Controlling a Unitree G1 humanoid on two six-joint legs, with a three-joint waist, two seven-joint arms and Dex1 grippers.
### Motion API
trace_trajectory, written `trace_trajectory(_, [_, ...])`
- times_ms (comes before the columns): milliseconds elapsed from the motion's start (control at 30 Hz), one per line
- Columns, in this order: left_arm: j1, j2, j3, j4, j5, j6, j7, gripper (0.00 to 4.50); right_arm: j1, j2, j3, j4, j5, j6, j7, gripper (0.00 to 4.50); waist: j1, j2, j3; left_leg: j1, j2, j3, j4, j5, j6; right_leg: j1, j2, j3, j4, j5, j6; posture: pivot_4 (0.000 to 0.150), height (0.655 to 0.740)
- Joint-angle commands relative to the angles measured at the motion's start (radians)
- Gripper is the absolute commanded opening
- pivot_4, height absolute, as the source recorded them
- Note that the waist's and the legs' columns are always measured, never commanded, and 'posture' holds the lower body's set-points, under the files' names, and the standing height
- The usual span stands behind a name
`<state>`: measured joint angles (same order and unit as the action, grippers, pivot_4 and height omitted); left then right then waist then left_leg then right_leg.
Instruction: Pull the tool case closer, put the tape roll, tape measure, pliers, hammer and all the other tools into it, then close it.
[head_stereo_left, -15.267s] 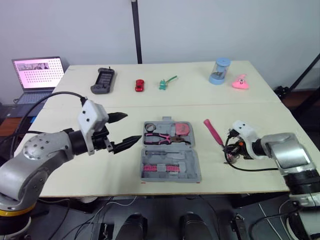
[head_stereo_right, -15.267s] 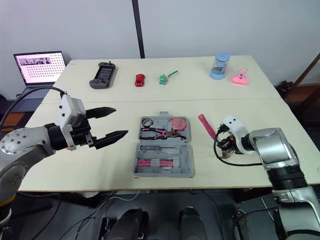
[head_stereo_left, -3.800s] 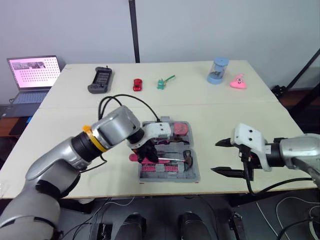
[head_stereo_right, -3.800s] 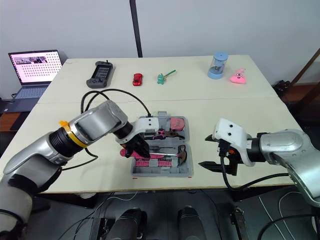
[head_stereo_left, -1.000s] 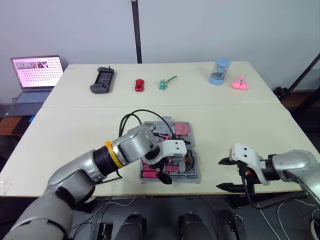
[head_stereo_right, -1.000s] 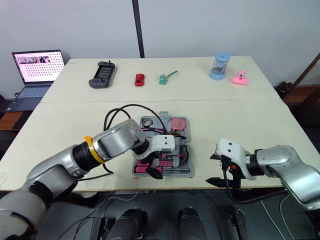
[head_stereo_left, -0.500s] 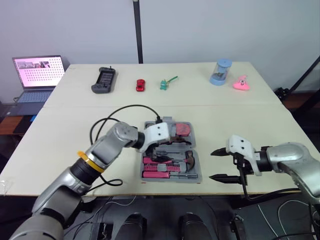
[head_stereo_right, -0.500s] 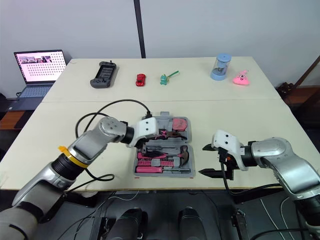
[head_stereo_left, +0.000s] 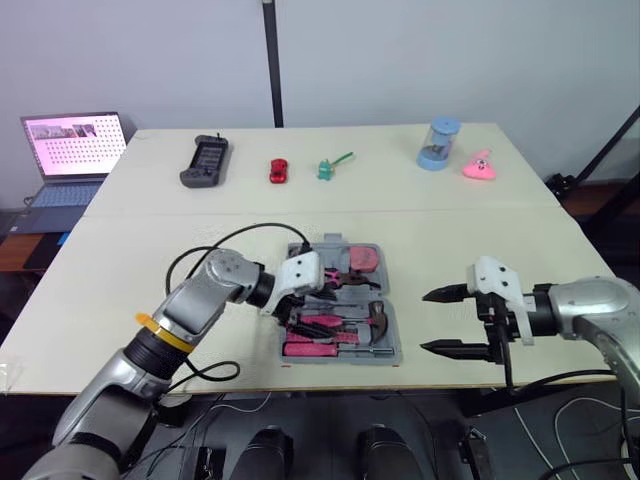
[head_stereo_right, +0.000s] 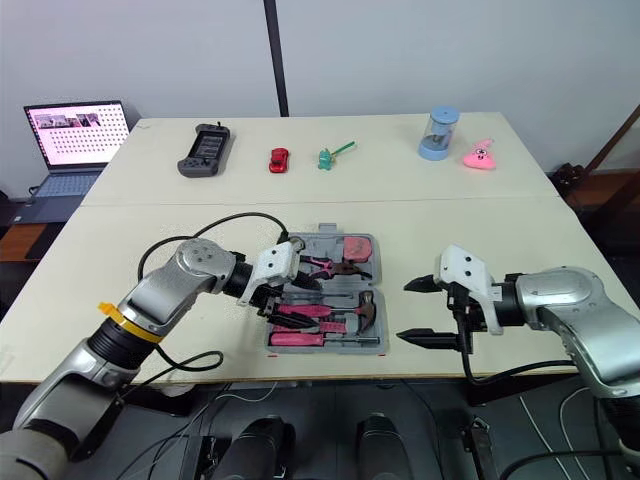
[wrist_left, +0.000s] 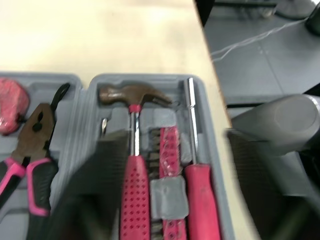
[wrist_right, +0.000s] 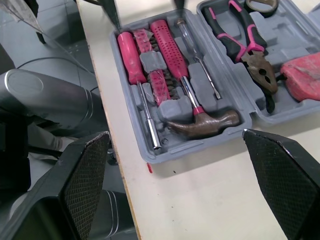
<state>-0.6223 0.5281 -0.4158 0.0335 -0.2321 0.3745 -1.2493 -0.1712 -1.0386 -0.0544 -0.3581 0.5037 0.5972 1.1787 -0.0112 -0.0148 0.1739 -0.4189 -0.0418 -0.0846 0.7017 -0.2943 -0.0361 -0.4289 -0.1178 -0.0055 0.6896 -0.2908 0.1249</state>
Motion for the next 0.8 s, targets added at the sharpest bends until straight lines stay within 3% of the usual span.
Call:
trace_trajectory(33, [0.018,-0.008,0.035,0.034,-0.008,-0.073,-0.014,0.98,-0.01,-0.004,-0.033,-0.046,0.03,0.018,-0.006,4.5,0.0,0.0,0.0,0.0,0.0,0.0,0.0,0.0,0.0,0.0,0.0,0.0,0.0,0.0,0.0,0.15,0.6753])
trace_trajectory(100, [0.029,-0.023,0.042,0.062,-0.001,-0.107,-0.006,0.02,-0.012,-0.007,-0.033,-0.053,0.038,0.029,-0.009,4.5,0.001,0.0,0.0,0.0,0.0,0.0,0.0,0.0,0.0,0.0,0.0,0.0,0.0,0.0,0.0,0.15,0.6753])
trace_trajectory(800, [0.154,-0.098,-0.035,0.184,0.123,-0.205,0.029,0.02,-0.037,-0.001,0.008,-0.062,0.024,0.069,-0.044,4.5,0.0,0.0,0.0,0.001,0.0,0.0,0.0,0.0,0.001,0.0,0.0,0.0,0.0,0.0,0.0,0.15,0.6753])
